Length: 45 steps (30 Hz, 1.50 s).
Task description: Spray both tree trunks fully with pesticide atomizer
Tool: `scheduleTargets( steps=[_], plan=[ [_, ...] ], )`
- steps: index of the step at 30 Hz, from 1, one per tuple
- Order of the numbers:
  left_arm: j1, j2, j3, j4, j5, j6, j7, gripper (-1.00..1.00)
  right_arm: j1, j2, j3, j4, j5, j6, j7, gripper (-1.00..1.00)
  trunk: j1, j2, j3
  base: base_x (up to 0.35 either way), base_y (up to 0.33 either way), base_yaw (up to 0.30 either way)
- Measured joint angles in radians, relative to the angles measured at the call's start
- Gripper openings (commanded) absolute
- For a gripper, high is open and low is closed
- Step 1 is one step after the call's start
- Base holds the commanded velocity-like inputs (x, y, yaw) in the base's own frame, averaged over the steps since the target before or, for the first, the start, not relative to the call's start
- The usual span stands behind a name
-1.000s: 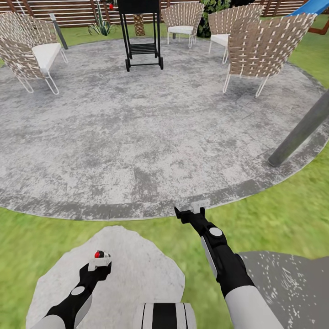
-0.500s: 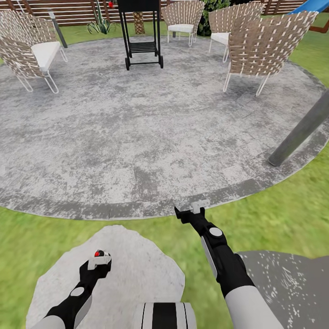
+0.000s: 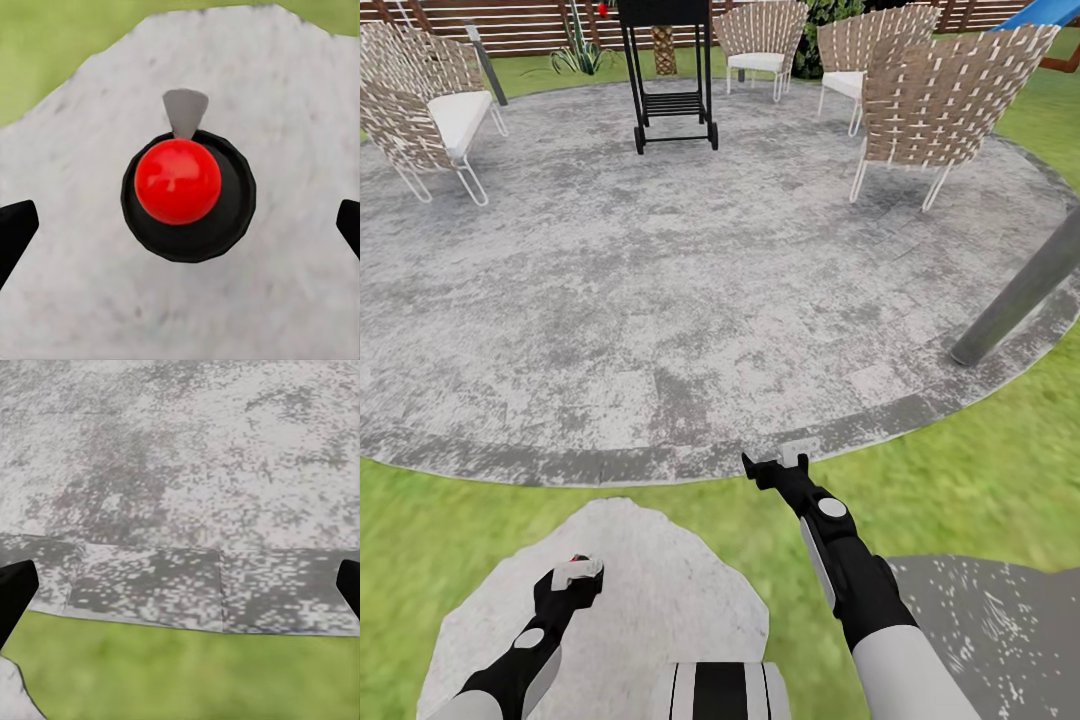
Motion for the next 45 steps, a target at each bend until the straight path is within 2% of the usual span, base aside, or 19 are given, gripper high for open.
scheduleTargets(
  steps=[21,45],
  plan=[
    [0.0,-0.001,-0.003,0.0,0.0,0.0,0.0,1.0,0.0,0.0,0.0,0.0,0.0,0.0,0.0,1.0,0.0,0.0,0.0,0.035,0.0,0.0],
    [0.0,-0.001,-0.001,0.0,0.0,0.0,0.0,1.0,0.0,0.0,0.0,0.0,0.0,0.0,0.0,1.0,0.001,0.0,-0.014,0.0,0.0,0.0]
  ],
)
